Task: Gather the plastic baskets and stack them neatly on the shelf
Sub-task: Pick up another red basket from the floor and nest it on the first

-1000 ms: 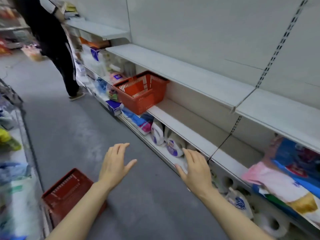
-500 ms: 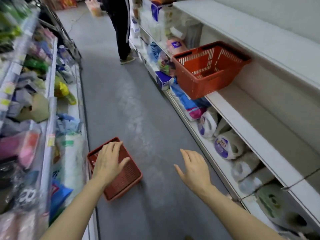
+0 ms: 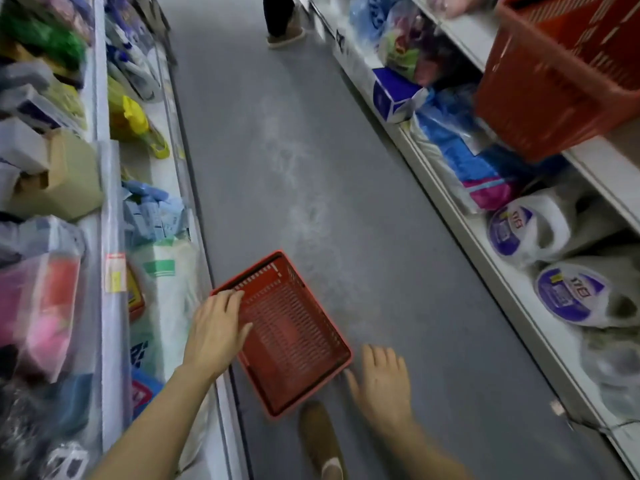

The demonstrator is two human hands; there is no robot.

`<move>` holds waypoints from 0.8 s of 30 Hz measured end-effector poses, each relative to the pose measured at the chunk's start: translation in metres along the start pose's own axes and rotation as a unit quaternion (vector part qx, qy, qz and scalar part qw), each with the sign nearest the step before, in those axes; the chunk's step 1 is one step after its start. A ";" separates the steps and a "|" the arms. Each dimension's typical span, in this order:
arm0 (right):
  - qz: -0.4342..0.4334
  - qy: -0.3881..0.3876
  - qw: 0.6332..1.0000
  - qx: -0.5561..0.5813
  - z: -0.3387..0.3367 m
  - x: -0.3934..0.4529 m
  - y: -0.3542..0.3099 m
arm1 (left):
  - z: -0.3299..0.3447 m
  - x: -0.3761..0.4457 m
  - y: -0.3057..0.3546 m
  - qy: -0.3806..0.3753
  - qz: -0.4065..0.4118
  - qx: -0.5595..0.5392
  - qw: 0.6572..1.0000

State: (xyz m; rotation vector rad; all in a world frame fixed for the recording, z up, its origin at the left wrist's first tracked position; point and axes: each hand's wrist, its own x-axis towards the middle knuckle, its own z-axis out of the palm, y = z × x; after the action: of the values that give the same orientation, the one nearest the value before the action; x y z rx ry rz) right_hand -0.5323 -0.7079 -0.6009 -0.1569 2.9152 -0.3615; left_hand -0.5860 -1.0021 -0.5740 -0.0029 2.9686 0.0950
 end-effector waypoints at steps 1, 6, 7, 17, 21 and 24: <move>0.012 -0.009 1.000 0.007 0.022 0.006 -0.009 | 0.016 0.012 -0.012 -0.002 -0.001 -0.001 1.000; 0.072 -0.070 0.995 0.016 0.127 0.023 -0.034 | 0.102 0.050 -0.057 -0.034 -0.002 0.005 0.999; 0.085 -0.084 0.993 0.022 0.148 0.024 -0.036 | 0.120 0.054 -0.063 -0.037 0.004 0.006 0.999; 0.541 -0.104 0.775 0.311 0.315 0.019 -0.063 | 0.256 0.058 -0.104 -0.086 0.008 0.022 0.996; 0.568 -0.081 0.716 0.399 0.352 0.031 -0.074 | 0.278 0.073 -0.122 -0.086 0.016 0.042 0.995; 0.577 -0.061 0.724 0.373 0.348 0.039 -0.053 | 0.285 0.098 -0.129 -0.086 0.002 0.032 0.996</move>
State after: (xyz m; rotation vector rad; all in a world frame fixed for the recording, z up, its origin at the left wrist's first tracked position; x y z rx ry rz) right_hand -0.4929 -0.8444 -0.9259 1.5488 1.9131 -1.0915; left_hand -0.6326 -1.1122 -0.8792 0.0184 2.7974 0.0005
